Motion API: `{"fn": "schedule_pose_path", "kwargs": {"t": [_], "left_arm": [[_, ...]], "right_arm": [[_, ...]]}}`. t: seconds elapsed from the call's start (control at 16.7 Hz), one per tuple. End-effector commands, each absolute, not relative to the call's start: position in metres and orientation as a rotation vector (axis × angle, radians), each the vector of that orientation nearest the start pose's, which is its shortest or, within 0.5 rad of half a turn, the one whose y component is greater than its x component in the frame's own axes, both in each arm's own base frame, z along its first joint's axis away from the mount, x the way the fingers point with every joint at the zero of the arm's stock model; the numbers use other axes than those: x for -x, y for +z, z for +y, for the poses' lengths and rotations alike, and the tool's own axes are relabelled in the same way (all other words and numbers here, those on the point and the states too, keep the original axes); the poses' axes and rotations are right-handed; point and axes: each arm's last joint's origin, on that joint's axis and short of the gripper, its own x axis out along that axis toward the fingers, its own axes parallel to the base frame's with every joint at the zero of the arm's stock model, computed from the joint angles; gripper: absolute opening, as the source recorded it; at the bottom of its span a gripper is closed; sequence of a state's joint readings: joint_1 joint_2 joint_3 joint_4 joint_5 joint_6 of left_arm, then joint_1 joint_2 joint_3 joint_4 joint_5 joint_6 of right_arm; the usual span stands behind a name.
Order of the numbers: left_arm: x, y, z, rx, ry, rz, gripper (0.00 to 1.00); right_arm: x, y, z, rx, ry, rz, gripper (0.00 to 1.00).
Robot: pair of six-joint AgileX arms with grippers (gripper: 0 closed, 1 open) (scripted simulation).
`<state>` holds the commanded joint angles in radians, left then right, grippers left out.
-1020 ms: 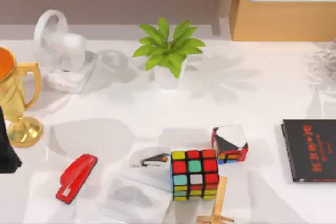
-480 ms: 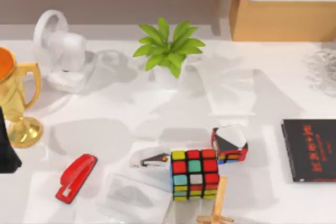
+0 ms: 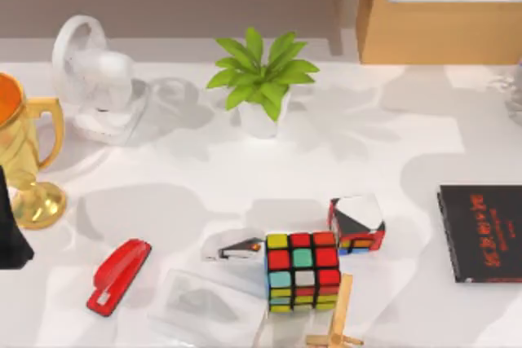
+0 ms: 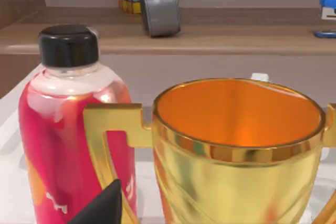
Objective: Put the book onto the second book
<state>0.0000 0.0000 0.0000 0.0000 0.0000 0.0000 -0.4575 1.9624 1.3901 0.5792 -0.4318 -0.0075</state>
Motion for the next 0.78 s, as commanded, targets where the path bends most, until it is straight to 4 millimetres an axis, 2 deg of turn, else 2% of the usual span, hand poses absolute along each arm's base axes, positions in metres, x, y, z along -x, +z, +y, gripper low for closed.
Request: {"fn": "schedule_pose_path", "kwargs": {"t": [0.18, 0.54, 0.78], "left_arm": [[-0.106, 0.160, -0.001, 0.000, 0.000, 0.000, 1.00], [-0.106, 0.160, -0.001, 0.000, 0.000, 0.000, 1.00], [-0.106, 0.160, -0.001, 0.000, 0.000, 0.000, 1.00]], "right_arm": [[-0.432, 0.249, -0.200, 0.021, -0.007, 0.004, 1.00], [-0.433, 0.248, -0.198, 0.020, -0.004, 0.008, 1.00], [-0.447, 0.249, -0.200, 0.021, -0.008, 0.004, 1.00]]}}
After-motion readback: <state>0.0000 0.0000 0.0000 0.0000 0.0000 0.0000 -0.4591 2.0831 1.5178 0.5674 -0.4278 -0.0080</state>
